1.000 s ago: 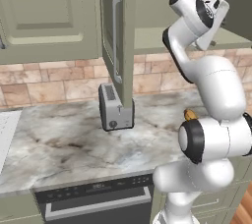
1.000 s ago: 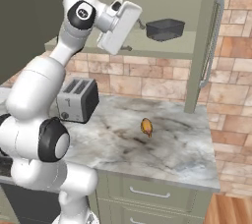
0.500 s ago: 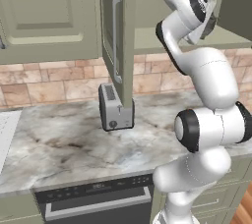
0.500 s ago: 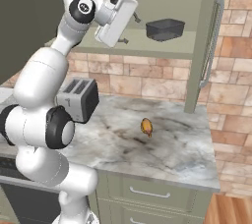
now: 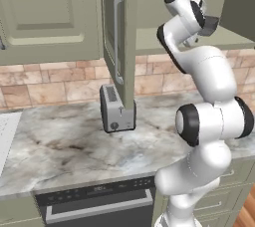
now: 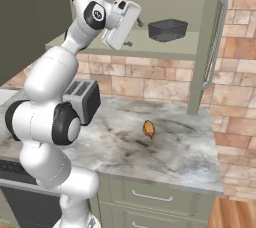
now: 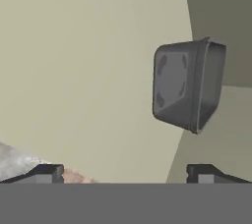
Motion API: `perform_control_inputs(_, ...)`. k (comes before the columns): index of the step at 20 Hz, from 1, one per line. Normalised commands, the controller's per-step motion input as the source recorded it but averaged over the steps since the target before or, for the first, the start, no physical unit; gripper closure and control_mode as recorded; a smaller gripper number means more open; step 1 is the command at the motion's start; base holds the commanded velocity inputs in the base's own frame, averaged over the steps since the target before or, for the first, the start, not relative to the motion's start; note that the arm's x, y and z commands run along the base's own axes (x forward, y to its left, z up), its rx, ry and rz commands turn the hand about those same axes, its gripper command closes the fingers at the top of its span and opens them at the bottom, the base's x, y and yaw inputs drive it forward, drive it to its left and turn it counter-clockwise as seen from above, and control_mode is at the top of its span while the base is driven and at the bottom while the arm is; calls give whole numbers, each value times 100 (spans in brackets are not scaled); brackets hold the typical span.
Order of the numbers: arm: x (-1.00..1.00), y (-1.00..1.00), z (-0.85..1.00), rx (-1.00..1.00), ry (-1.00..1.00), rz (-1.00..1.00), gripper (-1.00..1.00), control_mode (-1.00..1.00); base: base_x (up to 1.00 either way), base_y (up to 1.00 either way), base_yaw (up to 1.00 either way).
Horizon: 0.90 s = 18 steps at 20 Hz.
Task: Retrieve the tupperware from the cabinet, then place the raw meat into the tupperware to avoid contamination.
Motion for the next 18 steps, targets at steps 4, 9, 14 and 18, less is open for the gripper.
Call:
perform_control_inputs(4, 32, -15, 0, 0, 0, 8, -100, -100, 0, 0, 0)
perform_control_inputs(9, 40, -20, 0, 0, -2, 5, -100, -100, 0, 0, 0)
perform_control_inputs(14, 40, -17, 0, 0, -7, 6, -100, -100, 0, 0, 0)
perform_control_inputs(18, 34, -10, 0, 0, -11, 5, -100, -100, 0, 0, 0)
